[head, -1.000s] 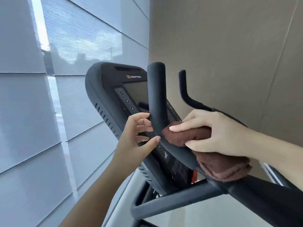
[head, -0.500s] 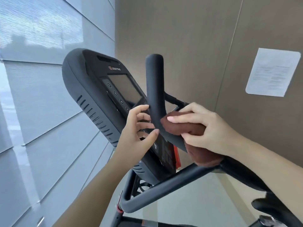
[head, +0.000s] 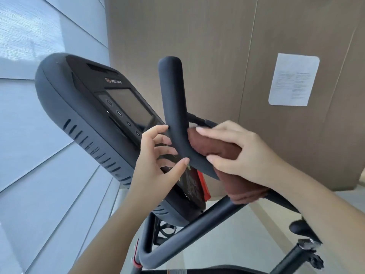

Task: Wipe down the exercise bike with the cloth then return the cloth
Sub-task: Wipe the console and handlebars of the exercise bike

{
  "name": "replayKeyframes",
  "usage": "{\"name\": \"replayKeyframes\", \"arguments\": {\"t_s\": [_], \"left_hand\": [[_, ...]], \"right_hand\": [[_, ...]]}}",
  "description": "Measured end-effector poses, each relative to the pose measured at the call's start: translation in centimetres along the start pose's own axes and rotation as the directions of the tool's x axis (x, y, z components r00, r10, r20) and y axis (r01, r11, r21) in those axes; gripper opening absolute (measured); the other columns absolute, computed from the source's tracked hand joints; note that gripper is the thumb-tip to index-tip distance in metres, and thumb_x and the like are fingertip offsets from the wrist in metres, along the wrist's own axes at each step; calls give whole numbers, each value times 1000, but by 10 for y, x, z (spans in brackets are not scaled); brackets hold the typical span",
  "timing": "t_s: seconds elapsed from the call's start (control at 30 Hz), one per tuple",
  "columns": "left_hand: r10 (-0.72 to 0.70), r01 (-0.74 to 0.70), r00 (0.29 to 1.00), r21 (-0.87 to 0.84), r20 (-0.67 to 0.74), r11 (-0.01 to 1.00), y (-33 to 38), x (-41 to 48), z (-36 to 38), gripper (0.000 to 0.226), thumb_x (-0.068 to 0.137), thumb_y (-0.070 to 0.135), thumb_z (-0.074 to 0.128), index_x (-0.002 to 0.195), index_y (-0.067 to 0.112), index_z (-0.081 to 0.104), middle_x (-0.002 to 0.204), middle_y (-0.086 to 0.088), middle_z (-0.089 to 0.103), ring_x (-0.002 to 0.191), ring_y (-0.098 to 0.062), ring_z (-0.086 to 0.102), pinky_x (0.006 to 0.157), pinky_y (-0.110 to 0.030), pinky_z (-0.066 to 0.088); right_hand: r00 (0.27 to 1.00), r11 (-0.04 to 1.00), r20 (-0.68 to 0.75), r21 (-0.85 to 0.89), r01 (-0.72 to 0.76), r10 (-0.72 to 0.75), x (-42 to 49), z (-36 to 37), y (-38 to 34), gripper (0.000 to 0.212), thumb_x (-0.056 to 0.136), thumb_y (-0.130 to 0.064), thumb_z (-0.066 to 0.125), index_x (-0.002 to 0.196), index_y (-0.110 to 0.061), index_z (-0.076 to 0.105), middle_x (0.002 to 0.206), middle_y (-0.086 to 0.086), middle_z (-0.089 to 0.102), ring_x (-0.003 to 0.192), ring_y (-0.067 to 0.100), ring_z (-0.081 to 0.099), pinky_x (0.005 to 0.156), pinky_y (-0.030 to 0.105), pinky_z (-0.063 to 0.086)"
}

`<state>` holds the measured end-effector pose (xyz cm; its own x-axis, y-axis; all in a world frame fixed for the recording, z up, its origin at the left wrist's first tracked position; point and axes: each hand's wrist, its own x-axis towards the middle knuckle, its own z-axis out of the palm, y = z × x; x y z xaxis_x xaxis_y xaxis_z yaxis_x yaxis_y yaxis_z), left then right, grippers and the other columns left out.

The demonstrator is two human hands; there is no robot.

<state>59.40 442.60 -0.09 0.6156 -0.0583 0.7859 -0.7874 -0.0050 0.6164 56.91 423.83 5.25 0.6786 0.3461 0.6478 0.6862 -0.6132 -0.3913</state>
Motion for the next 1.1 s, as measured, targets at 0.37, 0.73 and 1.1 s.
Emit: {"name": "replayKeyframes", "arguments": {"t_s": [0.37,0.73,1.1], "left_hand": [[37,-24,989,-93,146,995,-5,5,-10,59,72,12,63,115,41,35,98,16,48,89,-12,56,68,-29,51],[405,-597,796,473,449,648,-7,31,-96,31,81,9,58,112,4,58,112,-15,58,110,-28,51,95,-33,39],[576,-755,582,644,575,120,-46,50,-119,20,87,14,43,81,6,61,89,-11,64,93,-29,60,98,-42,28]], "right_hand": [[937,981,-348,-178,-80,13,4,4,-35,51,74,-8,70,116,-36,58,104,-6,59,96,-5,52,86,4,33],[850,835,-485,-540,-107,-205,57,53,-76,45,74,-16,62,118,-25,60,115,5,46,107,10,45,92,7,33],[811,763,-533,-620,-182,-240,62,63,-113,40,76,-14,65,116,-19,62,115,15,47,107,14,45,92,12,38]]}}
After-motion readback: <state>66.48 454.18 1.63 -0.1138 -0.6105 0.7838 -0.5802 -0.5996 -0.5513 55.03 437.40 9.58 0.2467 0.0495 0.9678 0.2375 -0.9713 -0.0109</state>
